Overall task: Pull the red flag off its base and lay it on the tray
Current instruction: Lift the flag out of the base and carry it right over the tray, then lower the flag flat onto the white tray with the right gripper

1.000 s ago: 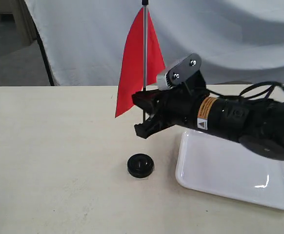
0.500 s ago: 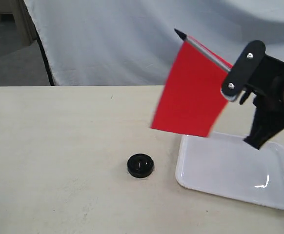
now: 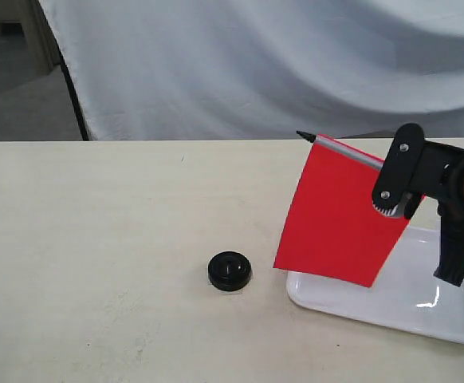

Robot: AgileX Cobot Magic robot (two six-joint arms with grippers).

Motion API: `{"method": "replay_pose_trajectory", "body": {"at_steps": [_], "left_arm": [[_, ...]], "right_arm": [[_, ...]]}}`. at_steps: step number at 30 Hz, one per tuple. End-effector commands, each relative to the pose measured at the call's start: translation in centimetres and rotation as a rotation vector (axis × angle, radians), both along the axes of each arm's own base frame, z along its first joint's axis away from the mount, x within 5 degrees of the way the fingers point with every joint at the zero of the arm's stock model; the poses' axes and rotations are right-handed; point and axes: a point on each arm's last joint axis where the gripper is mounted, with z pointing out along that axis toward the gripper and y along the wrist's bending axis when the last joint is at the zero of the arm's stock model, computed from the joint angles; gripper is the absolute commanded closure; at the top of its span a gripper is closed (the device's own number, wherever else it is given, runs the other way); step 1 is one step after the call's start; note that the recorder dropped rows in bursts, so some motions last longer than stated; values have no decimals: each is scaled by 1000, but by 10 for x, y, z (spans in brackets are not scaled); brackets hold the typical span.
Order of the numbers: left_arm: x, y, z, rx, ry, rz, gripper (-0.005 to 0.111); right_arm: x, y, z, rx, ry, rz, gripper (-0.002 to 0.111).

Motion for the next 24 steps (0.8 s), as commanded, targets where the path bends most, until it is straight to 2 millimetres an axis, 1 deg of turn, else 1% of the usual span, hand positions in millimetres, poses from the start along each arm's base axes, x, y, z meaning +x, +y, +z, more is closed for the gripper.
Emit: {"method": "replay_pose_trajectory", "body": {"at_steps": [1,6,11,16,19,24], "left_arm": [[0,0,0,4,-4,-4,107],[0,0,0,4,-4,-4,107],[0,0,0,4,-4,-4,107],[0,0,0,4,-4,-4,107],[0,0,0,4,-4,-4,107],[0,0,0,4,-4,-4,107]], "right_arm": [[9,-7,-16,-30,62,-40,109],[19,-16,-33,-29,104,-64,109],[29,-12,-56,-73,162,-17,109],[37,-11,-81,-164,233,29,109],[40,-10,-94,-168,254,24,109],[45,-10,-107,-195,259,18,109]]}}
